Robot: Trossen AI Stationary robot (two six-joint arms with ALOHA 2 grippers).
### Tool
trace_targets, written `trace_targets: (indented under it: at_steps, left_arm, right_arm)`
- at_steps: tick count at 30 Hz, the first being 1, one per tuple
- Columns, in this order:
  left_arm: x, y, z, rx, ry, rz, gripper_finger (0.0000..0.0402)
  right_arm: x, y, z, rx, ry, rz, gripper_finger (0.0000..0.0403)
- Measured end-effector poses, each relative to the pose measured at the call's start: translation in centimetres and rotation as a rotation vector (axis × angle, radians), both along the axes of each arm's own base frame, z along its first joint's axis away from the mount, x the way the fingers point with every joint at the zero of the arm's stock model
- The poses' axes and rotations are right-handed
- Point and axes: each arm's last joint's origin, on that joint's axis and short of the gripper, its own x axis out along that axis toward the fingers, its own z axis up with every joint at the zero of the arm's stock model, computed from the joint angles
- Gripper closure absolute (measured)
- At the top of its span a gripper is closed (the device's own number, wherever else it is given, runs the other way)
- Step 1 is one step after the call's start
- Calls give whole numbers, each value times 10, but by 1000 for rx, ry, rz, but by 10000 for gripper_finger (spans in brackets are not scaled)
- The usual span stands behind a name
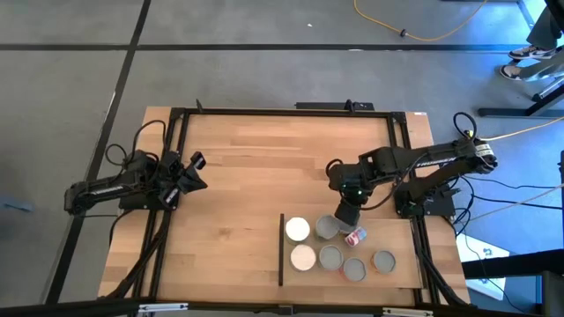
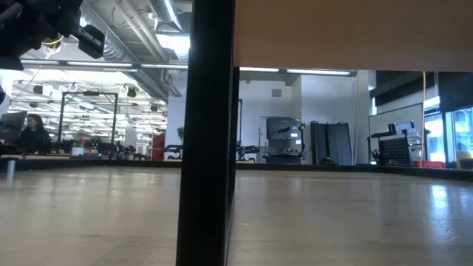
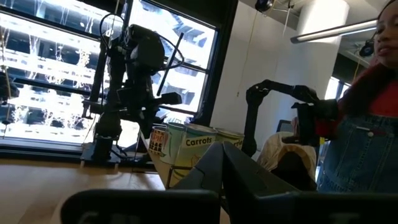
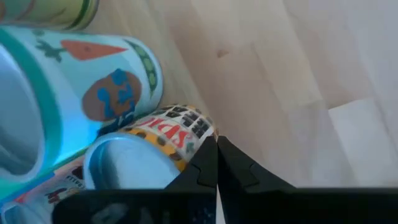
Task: Pick and place cans onto a shelf
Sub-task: Adjust the canned spicy black beans on the shelf, then adjust the tuna can on the shelf
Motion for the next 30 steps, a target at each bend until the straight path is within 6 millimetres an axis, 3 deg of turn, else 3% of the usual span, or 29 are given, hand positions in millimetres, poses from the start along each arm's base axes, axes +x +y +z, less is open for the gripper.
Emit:
trace_targets:
  at_steps: [6, 15, 19, 30]
  left_arm:
    - [0, 0, 0, -4, -1, 9, 401]
    - [0, 1, 0, -16, -5, 35, 401]
    - [0, 1, 0, -18, -5, 40, 401]
    - [0, 1, 0, -18, -5, 41, 401]
  right_arm:
    - [-1, -2, 10, -72, -25, 33, 402]
    - [-14, 2, 59, -141, -96, 223, 402]
    - [-21, 8, 75, -84, -117, 305, 392]
    - [-22, 16, 85, 26, -152, 333, 366]
